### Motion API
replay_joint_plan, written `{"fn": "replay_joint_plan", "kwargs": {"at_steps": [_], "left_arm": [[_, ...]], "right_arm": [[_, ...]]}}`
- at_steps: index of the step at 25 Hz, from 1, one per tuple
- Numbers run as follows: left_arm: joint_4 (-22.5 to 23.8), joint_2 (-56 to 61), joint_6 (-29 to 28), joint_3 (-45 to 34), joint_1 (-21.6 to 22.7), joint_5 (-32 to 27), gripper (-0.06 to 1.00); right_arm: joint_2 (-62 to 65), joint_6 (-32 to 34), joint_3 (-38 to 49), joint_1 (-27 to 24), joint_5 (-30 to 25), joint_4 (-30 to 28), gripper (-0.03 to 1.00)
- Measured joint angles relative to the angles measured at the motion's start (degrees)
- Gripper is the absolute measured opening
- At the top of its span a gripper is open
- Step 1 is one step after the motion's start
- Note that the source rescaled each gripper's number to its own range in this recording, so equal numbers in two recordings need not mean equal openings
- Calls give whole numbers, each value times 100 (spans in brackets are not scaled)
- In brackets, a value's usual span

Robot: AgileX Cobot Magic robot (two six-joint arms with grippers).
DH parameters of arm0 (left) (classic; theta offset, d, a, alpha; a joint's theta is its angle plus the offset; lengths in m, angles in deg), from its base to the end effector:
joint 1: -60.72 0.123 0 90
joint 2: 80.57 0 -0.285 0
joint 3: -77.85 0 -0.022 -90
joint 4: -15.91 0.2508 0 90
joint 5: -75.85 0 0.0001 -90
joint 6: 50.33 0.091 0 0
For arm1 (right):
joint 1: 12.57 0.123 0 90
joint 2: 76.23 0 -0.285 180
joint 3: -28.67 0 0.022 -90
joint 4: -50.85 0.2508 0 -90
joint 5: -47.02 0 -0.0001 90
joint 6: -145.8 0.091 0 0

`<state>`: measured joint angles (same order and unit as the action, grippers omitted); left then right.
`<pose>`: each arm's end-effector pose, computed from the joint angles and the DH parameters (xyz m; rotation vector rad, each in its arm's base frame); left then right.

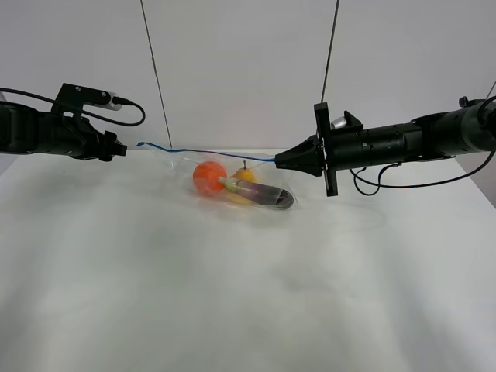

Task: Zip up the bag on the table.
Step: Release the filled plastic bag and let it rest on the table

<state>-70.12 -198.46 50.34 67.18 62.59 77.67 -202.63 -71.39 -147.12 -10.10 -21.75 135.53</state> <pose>0.4141 0.0163 0.1792 0.2329 2.2360 0.1912 0.3897 0.1014 0.1785 0.2382 2.4394 1.7886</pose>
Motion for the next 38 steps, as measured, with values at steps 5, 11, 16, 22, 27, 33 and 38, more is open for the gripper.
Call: {"fn": "replay_joint_plan", "kwargs": {"at_steps": [5,11,16,22,27,33,38], "left_arm": [[-1119,0,166,0,73,-693,80],[-1277,0,-246,0,563,-2783,80],[480,5,-1722,75,968,-4222,80],[4682,5,-6014,679,1000,-4868,80],[6914,5,-8593,1432,927,-5496,80],[7519,24,-9012,1825,440,-6366,80],[7607,138,-9176,1835,14,-6668,80]], "right_arm": [[0,0,0,0,0,0,0],[0,0,0,0,0,0,0],[0,0,0,0,0,0,0],[0,-19,0,0,0,0,0],[0,-49,0,0,0,0,0],[0,-89,0,0,0,-5,0],[0,-93,0,0,0,-11,0]]}}
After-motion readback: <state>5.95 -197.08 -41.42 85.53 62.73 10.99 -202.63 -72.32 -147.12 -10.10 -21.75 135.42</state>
